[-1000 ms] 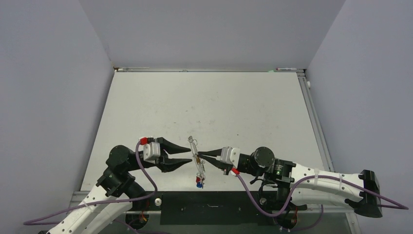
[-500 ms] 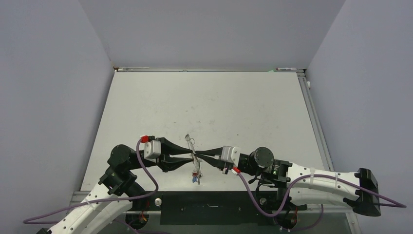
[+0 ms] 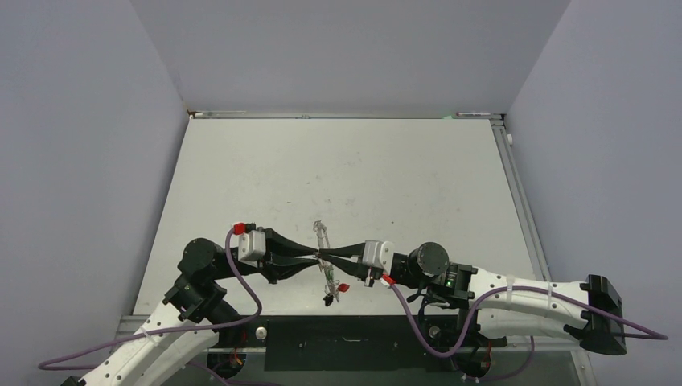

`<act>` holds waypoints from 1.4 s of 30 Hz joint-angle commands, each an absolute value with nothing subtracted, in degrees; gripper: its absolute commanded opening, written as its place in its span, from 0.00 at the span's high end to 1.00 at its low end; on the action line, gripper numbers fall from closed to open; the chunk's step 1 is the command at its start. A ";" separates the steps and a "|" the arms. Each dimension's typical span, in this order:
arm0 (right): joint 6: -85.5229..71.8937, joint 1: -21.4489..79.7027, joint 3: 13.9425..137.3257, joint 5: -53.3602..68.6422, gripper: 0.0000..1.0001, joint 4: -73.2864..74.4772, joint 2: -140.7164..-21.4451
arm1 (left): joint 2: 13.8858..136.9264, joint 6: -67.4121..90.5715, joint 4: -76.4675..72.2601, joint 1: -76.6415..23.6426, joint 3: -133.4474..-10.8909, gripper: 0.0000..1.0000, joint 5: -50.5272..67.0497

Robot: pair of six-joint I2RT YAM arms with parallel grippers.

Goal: Put the keys on the keyring

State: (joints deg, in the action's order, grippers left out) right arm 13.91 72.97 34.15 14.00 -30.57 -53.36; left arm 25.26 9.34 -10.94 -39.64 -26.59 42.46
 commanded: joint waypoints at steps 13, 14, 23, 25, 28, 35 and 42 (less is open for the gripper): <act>12.77 73.40 35.20 15.68 0.95 -36.52 -53.91 | 23.35 10.49 -15.04 -39.24 -26.02 0.71 43.28; 12.75 73.44 35.18 15.72 0.95 -36.52 -54.02 | 23.38 10.61 -15.23 -39.15 -25.97 0.72 43.28; 12.67 73.48 35.50 16.15 0.95 -36.74 -54.49 | 23.36 10.64 -15.34 -38.85 -25.93 0.81 43.24; 12.65 73.47 35.59 16.17 0.95 -36.76 -54.58 | 23.46 10.48 -15.15 -38.85 -25.93 0.83 43.32; 12.72 73.47 35.68 16.17 0.95 -36.81 -54.67 | 23.41 10.29 -14.82 -38.85 -25.93 0.87 43.21; 12.64 73.43 36.16 17.12 0.95 -35.77 -54.77 | 22.67 8.24 -11.72 -38.84 -26.64 1.00 42.10; 12.85 73.42 36.25 18.25 0.95 -32.87 -53.35 | 21.82 4.34 -6.72 -38.85 -28.03 1.00 40.09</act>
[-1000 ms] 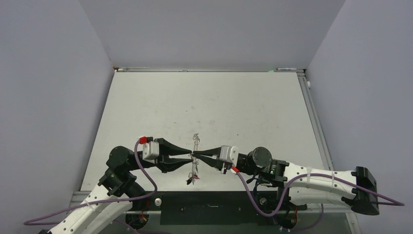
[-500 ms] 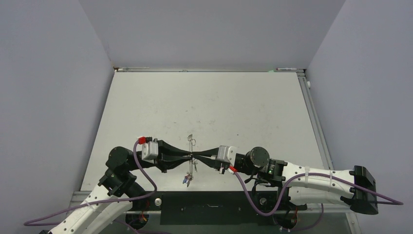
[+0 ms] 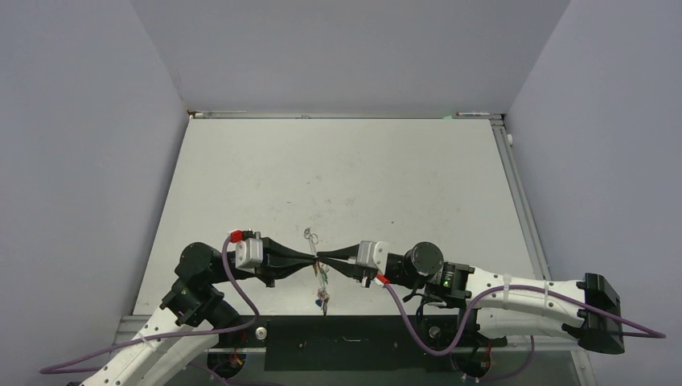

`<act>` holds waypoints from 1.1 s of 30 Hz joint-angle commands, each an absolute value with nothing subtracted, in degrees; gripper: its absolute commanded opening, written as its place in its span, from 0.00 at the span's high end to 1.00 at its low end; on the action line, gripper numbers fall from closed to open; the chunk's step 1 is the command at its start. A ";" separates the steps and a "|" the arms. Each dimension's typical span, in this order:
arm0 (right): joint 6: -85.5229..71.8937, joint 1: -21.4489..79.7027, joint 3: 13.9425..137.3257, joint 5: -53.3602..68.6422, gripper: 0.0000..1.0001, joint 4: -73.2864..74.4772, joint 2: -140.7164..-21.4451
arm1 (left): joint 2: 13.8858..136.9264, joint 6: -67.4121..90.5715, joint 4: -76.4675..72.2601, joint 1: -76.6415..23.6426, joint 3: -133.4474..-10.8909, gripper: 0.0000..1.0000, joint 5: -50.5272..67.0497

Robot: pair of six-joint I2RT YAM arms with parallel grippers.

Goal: Put the keys on the keyring

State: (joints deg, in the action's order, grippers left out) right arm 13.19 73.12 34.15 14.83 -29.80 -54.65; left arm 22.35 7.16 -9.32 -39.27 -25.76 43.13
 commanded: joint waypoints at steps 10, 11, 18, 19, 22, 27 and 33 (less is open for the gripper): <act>13.59 73.36 42.32 16.28 0.75 -18.01 -52.60 | 21.23 2.65 -4.42 -38.84 -28.65 1.00 38.51; 13.94 73.36 42.79 16.15 0.71 -16.32 -52.42 | 21.22 2.50 -4.36 -38.85 -28.65 1.00 38.44; 16.64 73.42 49.28 17.60 0.56 -0.50 -51.99 | 22.12 2.16 -3.79 -38.85 -28.74 1.00 38.26; 16.99 73.46 50.68 17.95 0.56 3.15 -52.48 | 22.33 2.19 -3.71 -38.85 -28.70 1.00 38.30; 17.56 73.43 54.32 17.74 0.55 11.45 -54.15 | 23.35 2.39 -3.73 -38.95 -28.74 1.00 38.73; 18.38 73.43 57.06 17.76 0.55 17.10 -55.84 | 25.65 2.68 -3.09 -39.97 -29.04 1.00 38.85; 18.55 73.65 59.19 16.09 0.58 21.38 -59.26 | 28.37 1.57 -0.82 -42.70 -29.92 1.00 38.22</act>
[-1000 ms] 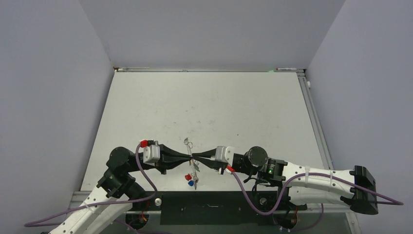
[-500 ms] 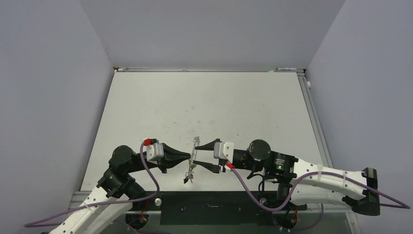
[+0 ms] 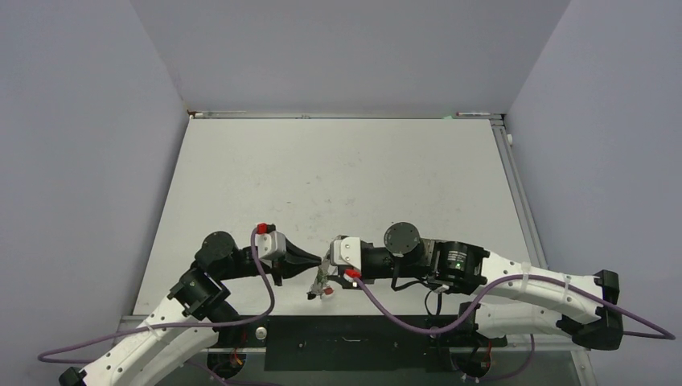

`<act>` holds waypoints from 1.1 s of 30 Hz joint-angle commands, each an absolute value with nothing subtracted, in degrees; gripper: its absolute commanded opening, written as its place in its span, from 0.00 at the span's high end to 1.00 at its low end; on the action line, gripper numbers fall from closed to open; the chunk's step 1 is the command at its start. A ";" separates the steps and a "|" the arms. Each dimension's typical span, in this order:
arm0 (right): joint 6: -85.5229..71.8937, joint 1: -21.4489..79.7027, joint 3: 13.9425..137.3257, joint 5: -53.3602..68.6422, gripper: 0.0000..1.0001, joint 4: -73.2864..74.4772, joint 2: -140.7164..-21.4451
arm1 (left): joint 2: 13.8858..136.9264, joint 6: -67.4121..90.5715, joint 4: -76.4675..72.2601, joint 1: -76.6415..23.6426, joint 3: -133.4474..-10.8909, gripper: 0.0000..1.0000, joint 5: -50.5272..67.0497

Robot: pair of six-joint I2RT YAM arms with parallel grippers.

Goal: Put the keys on the keyring

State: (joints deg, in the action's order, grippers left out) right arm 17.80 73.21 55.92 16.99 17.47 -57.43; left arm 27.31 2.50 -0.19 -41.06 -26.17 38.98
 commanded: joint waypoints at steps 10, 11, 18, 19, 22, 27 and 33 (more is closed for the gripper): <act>19.08 74.00 59.67 13.76 0.61 21.52 -61.25 | 29.51 0.59 -0.09 -45.20 -30.15 1.00 38.26; 19.07 74.00 59.66 13.72 0.61 21.53 -61.38 | 29.48 0.62 -0.09 -45.30 -30.15 1.00 38.43; 19.42 74.03 59.76 13.13 0.61 21.07 -62.22 | 29.53 0.66 -0.09 -45.73 -30.06 1.00 38.76; 19.53 74.07 59.76 13.02 0.61 20.94 -62.23 | 29.45 0.70 -0.09 -45.79 -30.06 1.00 38.76; 19.60 74.05 59.94 13.30 0.62 20.81 -62.63 | 29.43 0.69 -0.09 -45.94 -30.06 1.00 38.70; 19.69 74.09 60.28 13.86 0.67 20.83 -63.60 | 29.48 0.61 1.76 -45.99 -30.06 1.00 38.68; 19.94 74.15 60.12 13.71 0.69 20.24 -64.24 | 29.51 0.56 1.76 -46.14 -30.06 1.00 38.76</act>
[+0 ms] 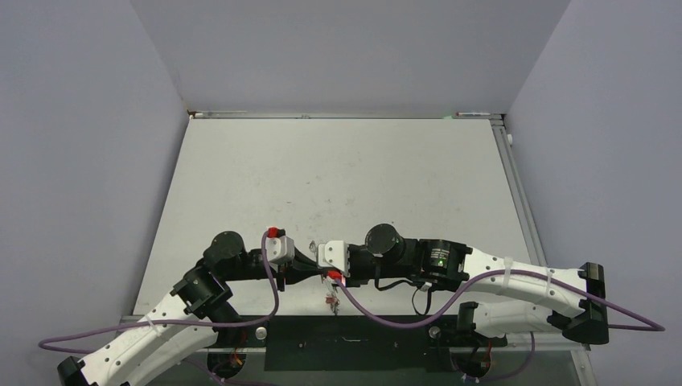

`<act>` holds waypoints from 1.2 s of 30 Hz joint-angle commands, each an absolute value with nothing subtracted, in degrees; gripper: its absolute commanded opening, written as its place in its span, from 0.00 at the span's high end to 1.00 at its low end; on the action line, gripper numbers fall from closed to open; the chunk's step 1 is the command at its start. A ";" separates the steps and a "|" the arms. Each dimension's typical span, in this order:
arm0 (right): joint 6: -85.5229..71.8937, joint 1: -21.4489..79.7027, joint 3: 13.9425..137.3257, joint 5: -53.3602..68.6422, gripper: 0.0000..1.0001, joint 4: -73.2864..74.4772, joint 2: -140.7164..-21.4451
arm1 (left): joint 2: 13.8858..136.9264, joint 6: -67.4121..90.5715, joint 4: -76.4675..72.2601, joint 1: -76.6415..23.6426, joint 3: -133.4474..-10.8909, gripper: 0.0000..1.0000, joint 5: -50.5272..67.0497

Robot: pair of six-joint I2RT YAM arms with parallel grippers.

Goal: Put the keys on the keyring

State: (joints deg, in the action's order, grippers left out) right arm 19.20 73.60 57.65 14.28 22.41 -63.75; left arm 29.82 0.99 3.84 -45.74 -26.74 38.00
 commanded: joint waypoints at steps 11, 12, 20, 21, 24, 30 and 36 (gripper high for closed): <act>20.48 74.17 59.55 12.92 0.66 18.80 -64.70 | 29.44 0.60 1.85 -46.31 -29.97 1.00 38.79; 20.52 74.12 59.45 12.92 0.66 18.52 -64.70 | 29.40 0.60 1.92 -46.32 -29.97 1.00 38.77; 20.81 74.13 58.77 13.68 0.70 16.96 -64.85 | 29.31 0.69 1.93 -46.38 -29.93 1.00 38.63; 20.87 74.16 58.78 13.71 0.74 17.16 -64.93 | 29.27 0.58 1.93 -46.40 -29.90 1.00 38.59; 20.93 74.15 58.88 13.71 0.82 17.44 -65.12 | 29.27 0.60 1.94 -46.38 -29.93 1.00 38.50; 20.83 74.16 58.66 12.31 0.81 18.46 -65.24 | 28.84 0.35 2.07 -46.41 -29.88 1.00 38.11; 21.09 74.16 58.80 10.99 0.76 19.77 -64.53 | 28.65 0.27 2.11 -46.40 -29.88 1.00 37.84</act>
State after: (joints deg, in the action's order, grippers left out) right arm 20.51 73.93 57.65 13.28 20.32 -64.66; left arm 29.34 0.80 4.56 -46.09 -26.85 37.52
